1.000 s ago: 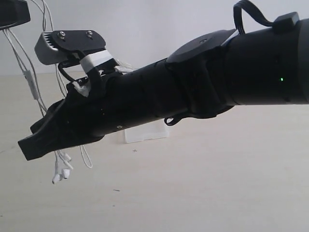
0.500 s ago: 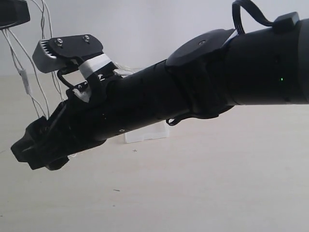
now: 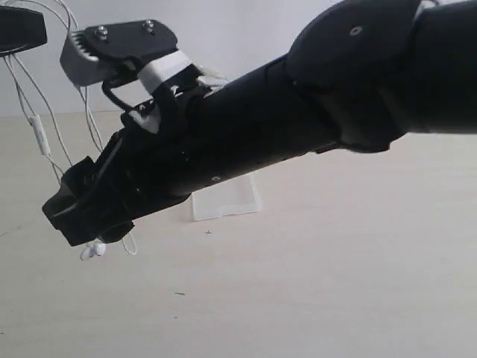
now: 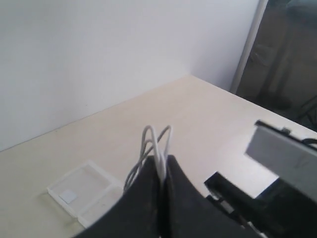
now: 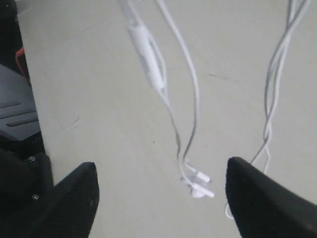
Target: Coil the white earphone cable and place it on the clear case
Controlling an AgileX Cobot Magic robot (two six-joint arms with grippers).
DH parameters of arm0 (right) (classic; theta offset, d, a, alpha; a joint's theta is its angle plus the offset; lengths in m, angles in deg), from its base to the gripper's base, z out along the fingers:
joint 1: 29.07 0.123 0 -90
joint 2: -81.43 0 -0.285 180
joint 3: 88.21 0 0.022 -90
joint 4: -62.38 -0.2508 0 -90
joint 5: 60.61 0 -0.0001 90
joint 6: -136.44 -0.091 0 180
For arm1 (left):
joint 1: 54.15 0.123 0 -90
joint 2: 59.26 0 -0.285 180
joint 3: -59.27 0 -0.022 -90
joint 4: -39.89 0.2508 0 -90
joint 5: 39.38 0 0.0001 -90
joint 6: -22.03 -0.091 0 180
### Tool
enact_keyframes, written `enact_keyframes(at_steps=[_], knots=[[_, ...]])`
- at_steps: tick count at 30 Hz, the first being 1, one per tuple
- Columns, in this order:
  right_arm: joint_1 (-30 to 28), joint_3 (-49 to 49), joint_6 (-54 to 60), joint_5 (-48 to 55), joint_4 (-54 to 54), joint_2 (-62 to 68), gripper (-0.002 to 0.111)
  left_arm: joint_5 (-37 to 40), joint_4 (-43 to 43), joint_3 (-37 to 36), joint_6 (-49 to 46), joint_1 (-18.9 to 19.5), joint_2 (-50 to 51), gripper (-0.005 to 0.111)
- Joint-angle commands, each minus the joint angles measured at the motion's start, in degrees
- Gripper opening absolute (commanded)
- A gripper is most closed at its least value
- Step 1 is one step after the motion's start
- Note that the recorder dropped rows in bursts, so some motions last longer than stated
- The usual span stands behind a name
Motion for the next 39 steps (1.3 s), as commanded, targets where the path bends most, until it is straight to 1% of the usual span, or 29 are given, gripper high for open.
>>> enact_keyframes(at_steps=[1, 4, 8, 14, 18, 21, 24, 28, 30, 35, 39], knots=[[0.08, 0.27, -8.55, 2.54, 11.63, -6.18, 0.067, -0.12, 0.14, 0.45, -2.58, 0.06, -0.35, 0.0], [0.08, 0.27, -15.63, 0.19, 21.24, -9.1, 0.066, 0.67, -0.35, 0.45, -3.17, 0.06, -1.85, 0.0], [0.08, 0.27, -15.94, -3.16, 21.16, -8.18, 0.066, 0.57, -0.7, 0.45, -3.17, 0.06, -4.06, 0.0], [0.08, 0.27, -14.79, -5.21, 20.55, -4.7, 0.066, 0.67, -1.35, 0.45, -2.75, 0.06, -4.18, 0.0], [0.08, 0.27, -14.79, -8.5, 19.49, -2.96, 0.066, 0.67, -1.5, 0.45, -2.75, 0.06, -4.18, 0.0], [0.08, 0.27, -12.97, -9.67, 16.65, -2.19, 0.066, 0.67, -1.5, 0.45, -2.75, 0.06, -4.18, 0.0], [0.08, 0.27, -6.31, -9.7, 10.1, -1.56, 0.068, 0.67, -1.5, 0.45, -2.75, 0.06, -4.18, 0.0], [0.08, 0.27, 2.26, -9.7, -0.81, -0.36, 0.082, 0.45, -1.57, 0.45, -2.75, 0.06, -4.18, 0.0], [0.08, 0.27, 5.2, -9.21, -5.14, -0.01, 0.086, 0.45, -1.57, 0.45, -2.75, 0.06, -4.18, 0.0], [0.08, 0.27, 11.75, -8.79, -12.68, 0.73, 0.086, 0.44, -1.77, 0.45, -2.75, 0.06, -4.18, 0.0], [0.08, 0.27, 14.15, -8.79, -15.97, 1.55, 0.086, 0.44, -1.75, 0.45, -2.75, 0.06, -4.08, 0.0]])
